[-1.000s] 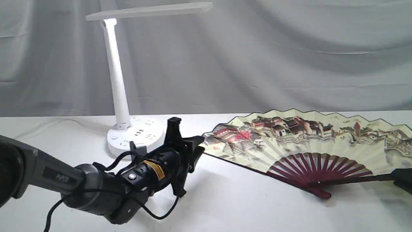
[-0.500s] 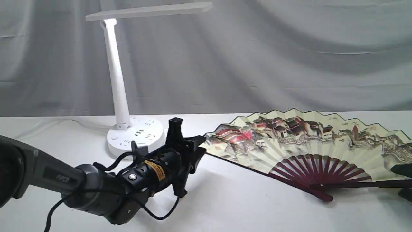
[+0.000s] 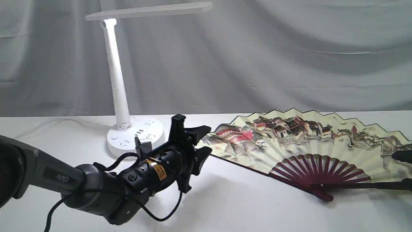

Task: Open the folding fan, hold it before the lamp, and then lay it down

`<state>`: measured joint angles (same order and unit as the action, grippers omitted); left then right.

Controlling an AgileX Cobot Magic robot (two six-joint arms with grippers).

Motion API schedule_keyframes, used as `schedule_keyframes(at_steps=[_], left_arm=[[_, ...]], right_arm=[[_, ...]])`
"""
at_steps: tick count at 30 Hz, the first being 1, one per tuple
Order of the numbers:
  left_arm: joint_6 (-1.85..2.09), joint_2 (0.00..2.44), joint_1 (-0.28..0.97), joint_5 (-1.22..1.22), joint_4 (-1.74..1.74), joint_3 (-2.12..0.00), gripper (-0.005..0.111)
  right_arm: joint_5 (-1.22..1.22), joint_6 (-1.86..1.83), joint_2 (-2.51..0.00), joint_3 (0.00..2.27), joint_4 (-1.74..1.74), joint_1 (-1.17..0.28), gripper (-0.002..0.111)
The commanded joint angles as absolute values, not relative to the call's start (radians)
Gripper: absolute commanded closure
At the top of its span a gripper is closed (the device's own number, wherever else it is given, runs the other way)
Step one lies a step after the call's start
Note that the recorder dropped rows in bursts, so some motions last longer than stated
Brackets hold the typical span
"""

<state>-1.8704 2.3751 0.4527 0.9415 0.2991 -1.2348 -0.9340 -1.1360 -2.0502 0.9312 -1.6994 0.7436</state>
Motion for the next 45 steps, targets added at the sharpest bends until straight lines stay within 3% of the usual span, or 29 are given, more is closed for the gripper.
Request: schedule_keyframes(at_steps=[1, 5, 11, 23, 32, 36, 42, 45], left_arm=[[-1.883, 2.361, 0.453, 0.972, 0.350, -1.239, 0.052], [-1.930, 2.349, 0.453, 0.946, 0.430, -1.239, 0.056], [-2.062, 2.265, 0.438, 0.830, 0.600, -1.239, 0.078], [-2.142, 2.054, 0.427, 0.258, 0.895, -1.239, 0.104], [-2.105, 1.930, 0.423, -0.175, 1.228, -1.225, 0.106], [-1.880, 1.880, 0.423, -0.382, 1.141, -1.225, 0.106], [-1.505, 1.832, 0.423, -0.693, 0.992, -1.225, 0.106], [-1.274, 1.810, 0.418, -0.711, 0.862, -1.225, 0.106]], right_arm=[[-0.950, -1.086, -2.002, 0.933, -1.631, 0.747, 0.049], [-0.945, -1.024, -1.947, 0.933, -1.531, 0.747, 0.051], [-0.945, -0.892, -1.860, 0.933, -1.359, 0.727, 0.054], [-0.959, -0.595, -1.675, 0.933, -0.996, 0.647, 0.059], [-0.897, -0.459, -1.637, 0.933, -0.760, 0.587, 0.069], [-0.875, -0.466, -1.637, 0.942, -0.729, 0.496, 0.079], [-0.875, -0.441, -1.637, 1.021, -0.600, 0.394, 0.079], [-0.867, -0.441, -1.637, 1.026, -0.567, 0.355, 0.080]])
